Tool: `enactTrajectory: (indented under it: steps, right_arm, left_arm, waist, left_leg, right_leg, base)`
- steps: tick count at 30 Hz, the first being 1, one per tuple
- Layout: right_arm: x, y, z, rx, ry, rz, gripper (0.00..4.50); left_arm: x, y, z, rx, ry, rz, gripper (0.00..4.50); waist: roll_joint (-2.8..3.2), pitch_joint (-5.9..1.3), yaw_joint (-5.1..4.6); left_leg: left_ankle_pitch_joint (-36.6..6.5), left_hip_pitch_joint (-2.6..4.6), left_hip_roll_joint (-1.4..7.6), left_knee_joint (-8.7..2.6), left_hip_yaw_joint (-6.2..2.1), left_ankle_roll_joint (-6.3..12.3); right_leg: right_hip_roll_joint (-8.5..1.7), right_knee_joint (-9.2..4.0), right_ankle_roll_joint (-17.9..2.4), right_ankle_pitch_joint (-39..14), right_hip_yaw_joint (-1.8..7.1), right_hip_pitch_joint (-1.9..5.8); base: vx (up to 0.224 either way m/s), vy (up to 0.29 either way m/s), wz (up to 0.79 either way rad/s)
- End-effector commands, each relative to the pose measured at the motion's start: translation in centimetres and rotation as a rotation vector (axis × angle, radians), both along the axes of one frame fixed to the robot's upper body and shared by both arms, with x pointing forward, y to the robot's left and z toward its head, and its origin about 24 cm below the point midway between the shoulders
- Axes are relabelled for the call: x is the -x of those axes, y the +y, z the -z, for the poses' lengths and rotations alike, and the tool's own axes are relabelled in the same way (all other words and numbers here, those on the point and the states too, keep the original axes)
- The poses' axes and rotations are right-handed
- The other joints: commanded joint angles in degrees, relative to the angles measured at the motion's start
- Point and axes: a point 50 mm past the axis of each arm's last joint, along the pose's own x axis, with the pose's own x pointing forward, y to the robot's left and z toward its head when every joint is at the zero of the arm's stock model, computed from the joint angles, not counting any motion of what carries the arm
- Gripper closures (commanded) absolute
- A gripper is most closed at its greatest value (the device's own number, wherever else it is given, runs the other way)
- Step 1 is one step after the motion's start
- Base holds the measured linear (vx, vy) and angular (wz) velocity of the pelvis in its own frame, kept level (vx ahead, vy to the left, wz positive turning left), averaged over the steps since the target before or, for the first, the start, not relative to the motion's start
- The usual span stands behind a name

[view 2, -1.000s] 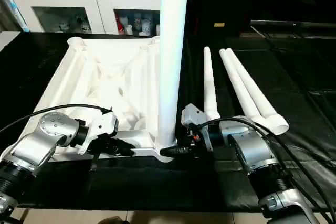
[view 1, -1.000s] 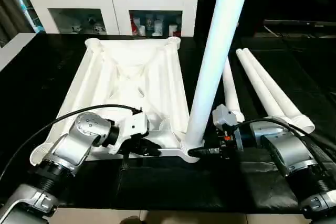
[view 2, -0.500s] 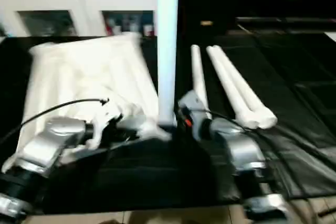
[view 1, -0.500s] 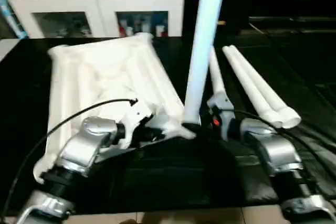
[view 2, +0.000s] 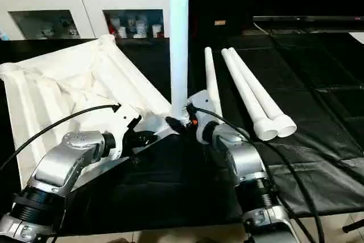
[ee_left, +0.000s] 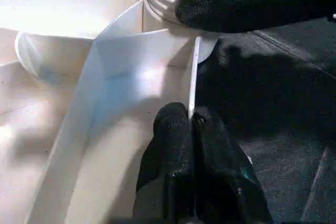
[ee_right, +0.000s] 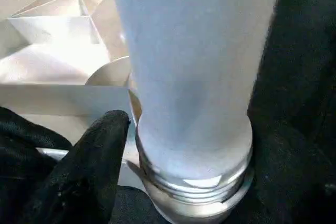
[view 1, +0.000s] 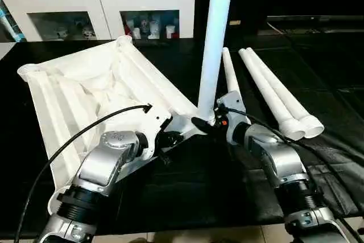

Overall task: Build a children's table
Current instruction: Rotate leg to tighten, then rotate table base

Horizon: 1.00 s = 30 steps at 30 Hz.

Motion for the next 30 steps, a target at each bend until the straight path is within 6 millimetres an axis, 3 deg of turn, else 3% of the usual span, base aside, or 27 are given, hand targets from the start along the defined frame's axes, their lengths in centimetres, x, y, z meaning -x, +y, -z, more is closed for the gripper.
enactTrajectory:
  steps: [1,5,6,11,15,16,17,18,23,26,27,30]
  right_arm:
    - [0.8,1.5,0.5,-0.012,0.008,-0.08,0.52]
    - [0.8,0.4,0.5,-0.012,-0.006,-0.031,0.14]
    - [0.9,-0.5,0.5,-0.004,-0.03,-0.015,0.06]
    - [1.6,-1.7,-0.3,-0.06,-0.077,-0.026,0.02]
    - [2.1,-2.5,-0.7,-0.067,-0.126,-0.05,0.02]
    - [2.3,-2.7,-0.8,-0.066,-0.124,-0.051,0.02]
    - [2.3,-2.7,-0.8,-0.066,-0.124,-0.051,0.02]
    - [2.7,-2.9,-1.0,-0.075,-0.111,-0.082,0.0]
    - [3.8,-2.7,-1.4,-0.061,-0.106,-0.212,0.0]
    - [3.7,-2.2,-0.7,-0.035,-0.088,-0.219,0.0]
    - [3.6,-1.9,-0.4,-0.021,-0.081,-0.217,0.0]
    - [3.6,-1.1,-0.2,-0.002,-0.065,-0.229,0.0]
  left_arm:
    - [-1.3,-0.6,-3.4,0.039,-0.17,-0.001,4.5]
    - [-1.7,-0.4,-3.4,0.027,-0.18,-0.013,4.5]
    - [-2.0,-0.2,-3.4,0.019,-0.188,-0.03,4.5]
    - [-2.4,0.0,-3.2,-0.001,-0.212,-0.059,4.5]
    - [-2.8,0.1,-3.2,-0.029,-0.257,-0.078,4.5]
    - [-2.9,0.1,-3.3,-0.011,-0.255,-0.085,4.5]
    - [-2.9,0.1,-3.3,-0.011,-0.255,-0.085,4.5]
    - [-3.0,0.0,-3.6,0.032,-0.255,-0.089,4.06]
    - [-2.8,-0.5,-5.2,0.094,-0.319,-0.053,3.72]
    - [-2.7,-0.3,-4.9,0.056,-0.311,-0.04,3.52]
    - [-2.6,0.1,-4.8,0.021,-0.317,-0.036,3.52]
    - [-2.9,2.2,-5.4,-0.029,-0.319,-0.117,3.52]
  waist:
    - [0.54,-4.42,0.45]
    - [0.52,-4.44,0.46]
    - [0.8,-4.42,0.48]
    - [0.89,-4.54,0.55]
    - [0.81,-4.54,0.51]
    - [0.26,-4.52,0.67]
    - [0.4,-4.5,0.7]
    - [0.29,-4.44,0.75]
    - [0.05,-4.37,1.44]
    - [-0.21,-4.02,1.37]
    - [-0.06,-4.06,1.32]
    - [0.32,-4.15,1.17]
  left_leg:
    - [-8.2,0.32,1.71,-3.54,-0.79,2.01]
    - [-8.3,0.34,1.67,-3.52,-0.75,2.06]
    - [-8.7,0.4,1.66,-3.5,-0.75,1.96]
    - [-8.6,0.15,1.55,-3.4,-0.91,2.52]
    - [-8.2,0.09,1.59,-3.36,-0.9,3.31]
    - [-7.9,0.18,1.6,-3.33,-0.8,3.43]
    - [-7.7,0.15,1.66,-3.36,-0.83,3.46]
    - [-7.6,0.18,1.57,-3.31,-0.71,3.69]
    - [-7.7,0.12,1.89,-3.29,-0.73,4.53]
    - [-9.7,0.28,1.73,-3.51,-0.73,3.65]
    - [-9.8,0.25,1.64,-3.56,-0.78,3.0]
    - [-9.9,0.37,1.64,-3.57,-0.86,2.34]
  right_leg:
    - [-4.28,-4.35,-12.7,-6.2,2.77,3.58]
    - [-4.21,-4.35,-12.7,-5.6,2.8,3.63]
    - [-4.18,-4.49,-12.6,-5.7,2.76,3.57]
    - [-4.17,-4.32,-12.3,-3.7,2.72,4.01]
    - [-4.19,-4.38,-12.9,-4.4,2.62,3.9]
    - [-4.2,-4.41,-12.7,-5.0,2.68,3.9]
    - [-4.24,-4.37,-12.7,-5.2,2.69,3.86]
    - [-4.15,-4.52,-12.6,-5.6,2.7,3.85]
    - [-4.35,-4.56,-12.7,-6.3,2.68,3.73]
    - [-4.41,-5.07,-11.2,-12.4,2.62,3.54]
    - [-4.41,-5.2,-10.0,-14.7,2.67,3.42]
    - [-4.26,-5.11,-9.6,-14.4,2.66,3.25]
  base:
    - [0.0,0.0,0.0]
    - [0.0,0.0,0.0]
    - [0.0,0.0,0.0]
    - [0.0,0.0,0.0]
    - [0.0,0.0,0.0]
    - [0.0,0.0,0.0]
    - [0.0,0.0,0.0]
    - [0.0,0.0,0.0]
    - [0.0,0.0,0.0]
    - [0.0,0.0,0.0]
    - [0.0,0.0,0.0]
    - [0.0,0.0,0.0]
